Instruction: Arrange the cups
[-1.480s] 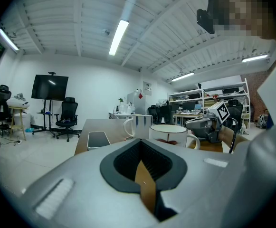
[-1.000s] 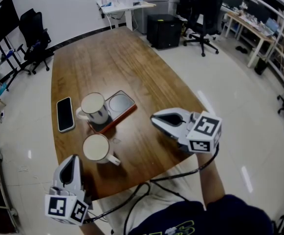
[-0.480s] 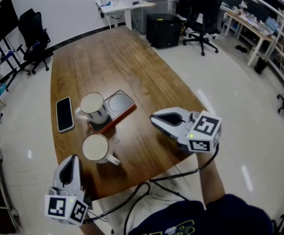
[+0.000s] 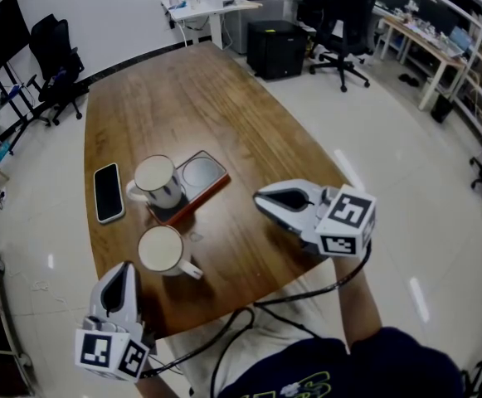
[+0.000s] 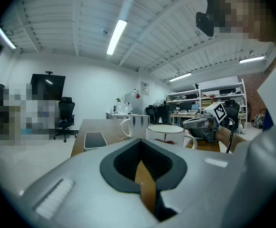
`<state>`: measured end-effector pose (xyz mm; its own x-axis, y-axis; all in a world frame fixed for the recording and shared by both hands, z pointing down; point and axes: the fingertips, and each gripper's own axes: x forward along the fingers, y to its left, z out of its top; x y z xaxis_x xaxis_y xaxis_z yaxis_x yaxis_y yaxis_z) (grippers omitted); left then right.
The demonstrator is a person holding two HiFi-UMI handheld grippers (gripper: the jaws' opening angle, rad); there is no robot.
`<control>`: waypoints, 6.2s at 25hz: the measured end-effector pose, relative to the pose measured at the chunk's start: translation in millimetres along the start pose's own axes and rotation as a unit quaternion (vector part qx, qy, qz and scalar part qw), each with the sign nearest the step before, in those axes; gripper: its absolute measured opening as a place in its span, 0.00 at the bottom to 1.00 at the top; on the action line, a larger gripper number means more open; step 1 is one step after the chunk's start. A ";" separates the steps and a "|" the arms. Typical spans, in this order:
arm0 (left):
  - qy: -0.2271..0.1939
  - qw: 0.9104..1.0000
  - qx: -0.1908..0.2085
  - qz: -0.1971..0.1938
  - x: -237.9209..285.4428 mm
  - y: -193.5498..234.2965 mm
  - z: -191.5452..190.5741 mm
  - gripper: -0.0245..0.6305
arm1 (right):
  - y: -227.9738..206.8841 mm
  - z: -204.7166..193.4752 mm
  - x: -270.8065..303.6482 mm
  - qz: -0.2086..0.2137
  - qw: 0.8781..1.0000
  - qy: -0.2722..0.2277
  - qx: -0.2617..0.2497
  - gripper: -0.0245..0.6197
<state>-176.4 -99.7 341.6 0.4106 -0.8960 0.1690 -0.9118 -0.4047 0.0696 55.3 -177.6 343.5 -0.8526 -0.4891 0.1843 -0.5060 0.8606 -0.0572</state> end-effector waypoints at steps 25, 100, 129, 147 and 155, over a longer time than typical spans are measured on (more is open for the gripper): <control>0.016 0.988 0.025 -0.152 -2.0 -20.6 -2.4 0.47 | 1.1 1.7 0.3 0.001 1.000 -0.001 -0.001 0.05; -0.018 0.989 -0.131 0.068 199.9 -123.2 19.8 0.66 | -58.0 -1.0 3.2 -0.103 0.994 -0.005 0.020 0.05; 0.029 0.906 -0.030 0.421 249.3 -44.0 32.5 0.66 | -153.4 14.4 135.0 0.021 0.964 0.021 0.263 0.05; 0.056 0.950 -0.105 0.290 222.6 -86.9 10.4 0.65 | -132.8 30.1 134.2 0.057 0.984 -0.010 0.168 0.05; 0.039 0.960 -0.105 0.256 193.0 -87.4 4.2 0.65 | -127.3 38.5 118.8 0.049 0.989 -0.015 0.140 0.05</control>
<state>-17.4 -238.0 364.0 -0.0850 -0.9479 0.3070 -0.9786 0.1374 0.1531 13.3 -350.7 334.9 -0.9006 -0.4129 0.1360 -0.4338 0.8332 -0.3429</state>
